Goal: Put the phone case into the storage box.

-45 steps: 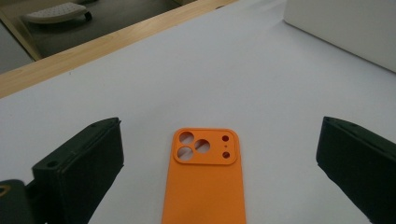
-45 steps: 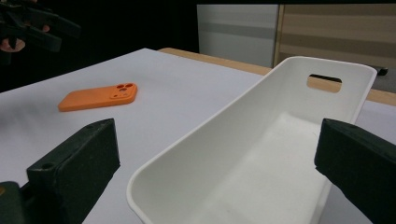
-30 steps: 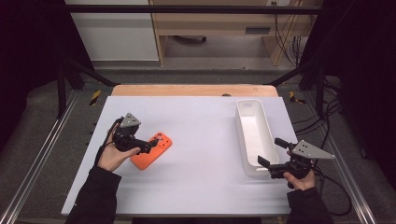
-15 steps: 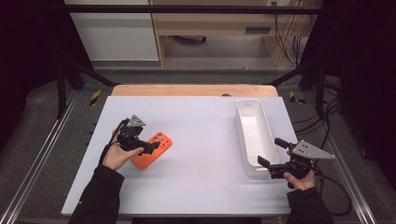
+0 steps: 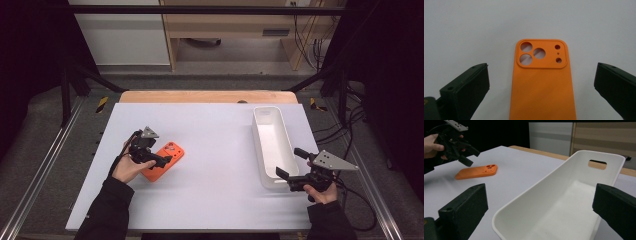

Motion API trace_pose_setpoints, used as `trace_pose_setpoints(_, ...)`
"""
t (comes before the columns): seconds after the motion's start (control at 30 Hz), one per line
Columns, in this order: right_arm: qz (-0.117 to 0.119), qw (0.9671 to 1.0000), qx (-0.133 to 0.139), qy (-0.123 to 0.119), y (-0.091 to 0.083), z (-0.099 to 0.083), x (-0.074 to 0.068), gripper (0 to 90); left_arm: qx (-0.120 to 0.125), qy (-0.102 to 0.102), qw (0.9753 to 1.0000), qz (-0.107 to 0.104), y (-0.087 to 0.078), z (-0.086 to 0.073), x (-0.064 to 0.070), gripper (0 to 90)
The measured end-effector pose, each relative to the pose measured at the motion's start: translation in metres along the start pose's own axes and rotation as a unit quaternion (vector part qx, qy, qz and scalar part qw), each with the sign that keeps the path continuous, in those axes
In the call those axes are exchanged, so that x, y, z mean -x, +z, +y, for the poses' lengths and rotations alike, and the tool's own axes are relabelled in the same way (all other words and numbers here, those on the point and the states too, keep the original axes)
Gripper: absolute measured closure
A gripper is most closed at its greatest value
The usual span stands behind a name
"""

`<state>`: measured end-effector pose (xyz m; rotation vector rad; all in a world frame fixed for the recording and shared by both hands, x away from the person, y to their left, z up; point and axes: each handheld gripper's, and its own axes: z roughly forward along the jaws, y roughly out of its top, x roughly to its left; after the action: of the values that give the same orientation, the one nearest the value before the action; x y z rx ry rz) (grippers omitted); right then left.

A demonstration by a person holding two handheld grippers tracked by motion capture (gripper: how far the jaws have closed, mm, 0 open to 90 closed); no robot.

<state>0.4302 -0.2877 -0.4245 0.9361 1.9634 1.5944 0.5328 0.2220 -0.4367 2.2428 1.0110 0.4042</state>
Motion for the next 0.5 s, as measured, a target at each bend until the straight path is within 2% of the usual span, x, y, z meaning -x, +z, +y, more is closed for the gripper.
trace_pose_setpoints(0.5,0.0,1.0,-0.001,0.0,0.0,0.0,0.0,0.4,-0.04,0.001,0.9992,-0.006,0.014,-0.008,0.0,0.0)
